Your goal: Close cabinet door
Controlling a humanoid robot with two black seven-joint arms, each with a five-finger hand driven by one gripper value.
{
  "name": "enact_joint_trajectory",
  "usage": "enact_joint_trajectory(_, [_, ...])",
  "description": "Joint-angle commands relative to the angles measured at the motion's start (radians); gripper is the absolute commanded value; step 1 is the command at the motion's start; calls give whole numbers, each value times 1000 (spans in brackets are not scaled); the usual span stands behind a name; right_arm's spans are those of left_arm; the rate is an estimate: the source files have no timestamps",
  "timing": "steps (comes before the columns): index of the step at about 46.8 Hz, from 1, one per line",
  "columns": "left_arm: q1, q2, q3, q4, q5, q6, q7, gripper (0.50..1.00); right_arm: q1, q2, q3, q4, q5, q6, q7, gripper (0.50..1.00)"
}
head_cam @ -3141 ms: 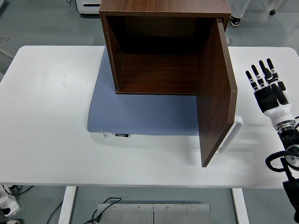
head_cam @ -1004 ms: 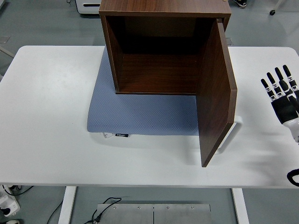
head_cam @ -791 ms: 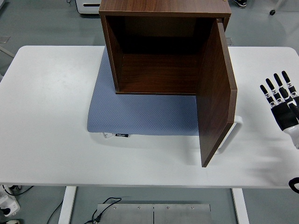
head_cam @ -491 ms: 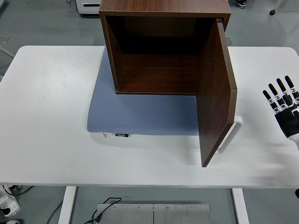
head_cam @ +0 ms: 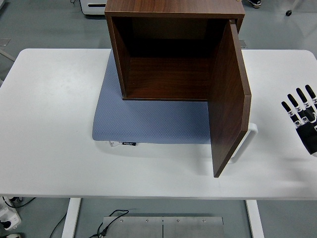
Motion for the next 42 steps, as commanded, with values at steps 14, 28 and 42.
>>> enact_joint_trajectory(14, [1, 0, 0, 0, 0, 1, 0, 1000, -79, -18, -5, 96, -9, 0, -9, 1000])
enact_joint_trajectory(28, [1, 0, 0, 0, 0, 1, 0, 1000, -100, -18, -14, 141, -44, 0, -17, 1000])
enact_joint_trajectory(42, [3, 0, 0, 0, 0, 3, 2, 1000, -99, -14, -91, 171, -98, 0, -18, 1000])
